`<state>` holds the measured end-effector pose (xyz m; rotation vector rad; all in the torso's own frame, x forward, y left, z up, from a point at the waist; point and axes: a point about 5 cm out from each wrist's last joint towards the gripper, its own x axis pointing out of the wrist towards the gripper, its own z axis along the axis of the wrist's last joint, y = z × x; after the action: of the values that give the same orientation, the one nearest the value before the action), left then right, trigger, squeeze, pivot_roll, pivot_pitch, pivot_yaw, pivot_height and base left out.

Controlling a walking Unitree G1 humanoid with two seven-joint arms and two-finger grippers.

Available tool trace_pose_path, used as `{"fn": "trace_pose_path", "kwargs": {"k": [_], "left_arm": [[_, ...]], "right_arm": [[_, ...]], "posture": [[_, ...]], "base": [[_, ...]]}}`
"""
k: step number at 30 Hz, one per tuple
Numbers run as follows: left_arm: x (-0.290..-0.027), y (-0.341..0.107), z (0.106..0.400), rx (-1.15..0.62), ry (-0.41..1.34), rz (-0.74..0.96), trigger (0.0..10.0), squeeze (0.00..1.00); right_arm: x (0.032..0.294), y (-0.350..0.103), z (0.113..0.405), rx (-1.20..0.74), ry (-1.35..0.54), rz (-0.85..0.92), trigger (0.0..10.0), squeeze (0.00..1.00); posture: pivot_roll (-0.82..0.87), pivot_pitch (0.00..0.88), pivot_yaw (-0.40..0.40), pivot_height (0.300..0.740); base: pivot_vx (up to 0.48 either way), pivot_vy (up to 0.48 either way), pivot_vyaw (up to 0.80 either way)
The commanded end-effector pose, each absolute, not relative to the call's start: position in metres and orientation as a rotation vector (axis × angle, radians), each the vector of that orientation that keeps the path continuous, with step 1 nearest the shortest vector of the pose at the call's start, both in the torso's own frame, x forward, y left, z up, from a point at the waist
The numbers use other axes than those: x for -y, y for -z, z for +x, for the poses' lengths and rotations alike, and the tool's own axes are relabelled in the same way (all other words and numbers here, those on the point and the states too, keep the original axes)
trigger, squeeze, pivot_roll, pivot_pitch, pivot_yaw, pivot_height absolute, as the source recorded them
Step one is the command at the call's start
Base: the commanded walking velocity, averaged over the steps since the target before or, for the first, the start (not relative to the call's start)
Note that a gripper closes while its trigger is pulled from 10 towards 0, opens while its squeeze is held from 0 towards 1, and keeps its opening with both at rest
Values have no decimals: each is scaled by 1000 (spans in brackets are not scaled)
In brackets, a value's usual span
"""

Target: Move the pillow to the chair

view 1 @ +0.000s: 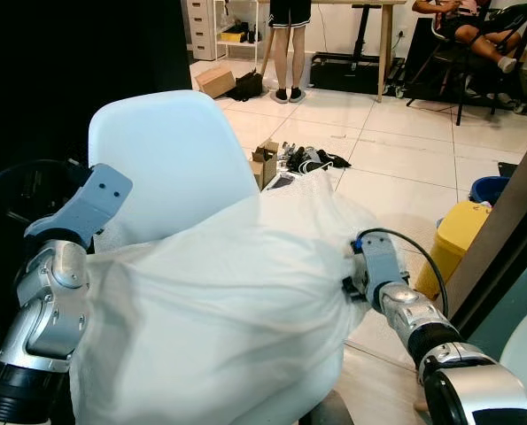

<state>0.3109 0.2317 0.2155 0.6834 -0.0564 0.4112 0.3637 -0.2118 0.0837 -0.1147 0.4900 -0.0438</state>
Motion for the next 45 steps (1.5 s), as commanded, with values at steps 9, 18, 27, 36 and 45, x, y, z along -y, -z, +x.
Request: {"fn": "trace_pose_path", "kwargs": {"k": [9, 18, 27, 36, 45], "left_arm": [[-194, -182, 317, 18, -220, 563, 10000, 1000], [-172, -165, 320, -22, -66, 573, 10000, 1000], [-136, -112, 299, -284, 382, 642, 10000, 0], [-149, -71, 274, -552, 528, 763, 10000, 0], [-161, -57, 266, -646, 531, 800, 10000, 0]], "right_arm": [[203, -119, 380, -240, 106, -156, 10000, 1000], [188, -85, 368, -435, 52, -93, 10000, 1000], [163, -61, 356, -583, -93, 3, 10000, 1000], [181, -80, 366, -499, -14, 27, 10000, 1000], [246, -122, 375, -388, 208, -211, 10000, 1000]], "posture": [[-159, 0, -10, 547], [-151, 1, -14, 547], [-157, 9, -11, 547], [-155, 15, -7, 547], [-155, 21, -3, 547]], "base": [[0, 0, 0], [0, 0, 0], [0, 0, 0], [0, 0, 0], [0, 0, 0]]}}
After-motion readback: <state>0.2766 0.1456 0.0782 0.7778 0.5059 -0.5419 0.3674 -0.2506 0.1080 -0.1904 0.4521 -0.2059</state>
